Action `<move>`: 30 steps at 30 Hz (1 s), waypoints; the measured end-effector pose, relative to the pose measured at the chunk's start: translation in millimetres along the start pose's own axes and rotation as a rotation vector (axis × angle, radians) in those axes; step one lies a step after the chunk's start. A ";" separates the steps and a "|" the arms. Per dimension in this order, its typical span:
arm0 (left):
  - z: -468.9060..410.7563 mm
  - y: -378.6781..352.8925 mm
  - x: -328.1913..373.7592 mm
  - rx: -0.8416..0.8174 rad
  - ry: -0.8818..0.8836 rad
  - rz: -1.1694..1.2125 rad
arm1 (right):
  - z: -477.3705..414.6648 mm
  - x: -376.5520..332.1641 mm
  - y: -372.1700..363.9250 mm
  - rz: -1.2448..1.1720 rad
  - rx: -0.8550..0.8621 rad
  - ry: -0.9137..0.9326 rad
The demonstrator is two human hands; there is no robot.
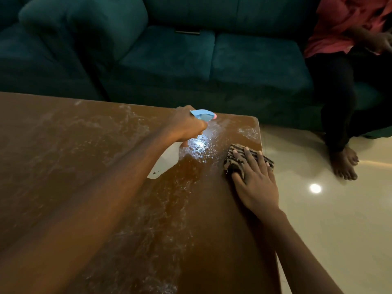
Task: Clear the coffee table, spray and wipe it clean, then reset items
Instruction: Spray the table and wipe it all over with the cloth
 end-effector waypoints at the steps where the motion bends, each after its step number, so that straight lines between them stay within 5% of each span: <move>1: 0.2 3.8 -2.0 0.017 0.001 0.039 | -11.6 4.1 1.6 -0.018 0.004 -0.040; 8: 10.8 20.6 -14.7 0.116 -0.004 0.231 | -127.5 -12.9 11.7 -0.037 0.008 -0.125; 18: 11.8 32.3 -25.4 0.182 0.066 0.314 | -71.3 -33.4 3.4 0.069 -0.080 0.341; 25: 15.1 30.3 -24.8 0.180 0.028 0.268 | -134.3 1.8 15.3 -0.006 -0.004 -0.062; 30: 15.7 25.2 -17.6 0.136 -0.002 0.241 | -165.3 -46.8 6.3 0.029 -0.019 0.073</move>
Point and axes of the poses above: each hand's wrist, its own z-axis away from the middle knuckle, its own y-axis out of the back of the hand, x = y × z, the point moved 2 cm from there along -z, towards the middle knuckle, and after that the axes turned 3 degrees about -y, right-handed, at the moved point
